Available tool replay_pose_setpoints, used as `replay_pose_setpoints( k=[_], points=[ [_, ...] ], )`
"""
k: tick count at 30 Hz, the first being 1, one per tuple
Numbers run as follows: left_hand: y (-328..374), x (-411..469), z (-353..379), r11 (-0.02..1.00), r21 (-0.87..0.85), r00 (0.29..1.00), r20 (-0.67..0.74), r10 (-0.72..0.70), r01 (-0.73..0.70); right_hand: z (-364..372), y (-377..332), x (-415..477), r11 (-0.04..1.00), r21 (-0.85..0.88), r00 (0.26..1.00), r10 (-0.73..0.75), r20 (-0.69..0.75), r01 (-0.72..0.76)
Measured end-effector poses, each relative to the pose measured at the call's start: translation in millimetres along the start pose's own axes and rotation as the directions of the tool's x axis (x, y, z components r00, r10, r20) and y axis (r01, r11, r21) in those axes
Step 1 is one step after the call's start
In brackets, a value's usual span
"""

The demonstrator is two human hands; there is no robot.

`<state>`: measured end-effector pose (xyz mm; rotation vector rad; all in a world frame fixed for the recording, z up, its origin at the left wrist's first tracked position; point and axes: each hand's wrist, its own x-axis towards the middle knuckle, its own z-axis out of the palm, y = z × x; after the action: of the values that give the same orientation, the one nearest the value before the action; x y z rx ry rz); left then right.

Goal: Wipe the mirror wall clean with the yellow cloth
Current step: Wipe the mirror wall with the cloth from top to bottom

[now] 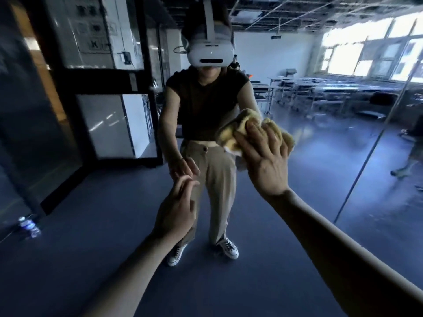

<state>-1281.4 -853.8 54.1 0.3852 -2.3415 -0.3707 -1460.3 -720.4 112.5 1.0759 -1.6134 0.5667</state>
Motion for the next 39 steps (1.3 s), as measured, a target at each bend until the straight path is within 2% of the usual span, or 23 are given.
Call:
replay_pose_setpoints(
  k=[2,5,9,12,13,16,18,20,22,24,27,31,33,35,37,39],
  points=[
    [1,0,3,0.999,-0.006,0.999,-0.017,0.037,-0.037,5,-12,-15,0.997,0.036,0.997,0.074,-0.003,-0.074],
    [-1,-7,9,0.998,-0.008,0.998,-0.010,0.068,-0.068,14,-21,-45,0.994,0.053,0.995,0.097,0.030,-0.099],
    [-3,-25,26,0.998,-0.040,0.998,0.014,0.054,-0.053,23,-22,-105,0.999,0.053,0.984,-0.011,0.179,0.001],
    [0,-40,40,0.993,-0.092,0.996,0.053,0.074,-0.069,17,-24,-145,0.985,0.124,0.923,-0.159,0.349,0.123],
    [3,-44,43,0.991,-0.104,0.993,0.075,0.095,-0.087,10,-27,-148,0.982,0.164,0.912,-0.153,0.380,0.097],
    [14,-45,43,0.986,-0.125,0.988,0.097,0.124,-0.112,-5,-35,-138,0.974,0.174,0.857,0.035,0.513,-0.144],
    [24,-40,33,0.975,-0.168,0.980,0.110,0.164,-0.144,-16,-43,-125,0.916,0.326,0.854,0.035,0.520,-0.236],
    [35,-33,16,0.959,-0.229,0.970,0.136,0.200,-0.166,-24,-50,-111,0.782,0.500,0.838,0.051,0.543,-0.371],
    [40,-24,-1,0.959,-0.256,0.977,0.137,0.164,-0.125,-33,-58,-89,0.672,0.567,0.815,0.096,0.571,-0.476],
    [37,-13,-14,0.966,-0.236,0.986,0.108,0.130,-0.102,-37,-65,-68,0.687,0.602,0.871,0.092,0.483,-0.406],
    [29,3,-26,0.960,-0.203,0.978,0.041,0.202,-0.190,-40,-69,-45,0.755,0.616,0.944,0.009,0.330,-0.223],
    [25,32,-35,0.921,-0.213,0.945,-0.105,0.311,-0.326,-30,-54,-34,0.852,0.516,0.975,-0.027,0.219,-0.092],
    [24,51,-39,0.883,-0.154,0.893,-0.164,0.419,-0.443,-22,-44,-31,0.880,0.461,0.973,0.000,0.231,-0.110],
    [23,68,-43,0.815,-0.018,0.797,-0.224,0.561,-0.579,-17,-36,-24,0.913,0.401,0.985,0.010,0.170,-0.078],
    [23,80,-41,0.739,0.076,0.706,-0.244,0.665,-0.669,-14,-30,-15,0.950,0.307,0.996,-0.074,0.056,0.053],
    [17,87,-32,0.691,0.138,0.646,-0.263,0.716,-0.710,-9,-27,-10,0.964,0.206,0.985,-0.163,-0.046,0.169]
  ],
)
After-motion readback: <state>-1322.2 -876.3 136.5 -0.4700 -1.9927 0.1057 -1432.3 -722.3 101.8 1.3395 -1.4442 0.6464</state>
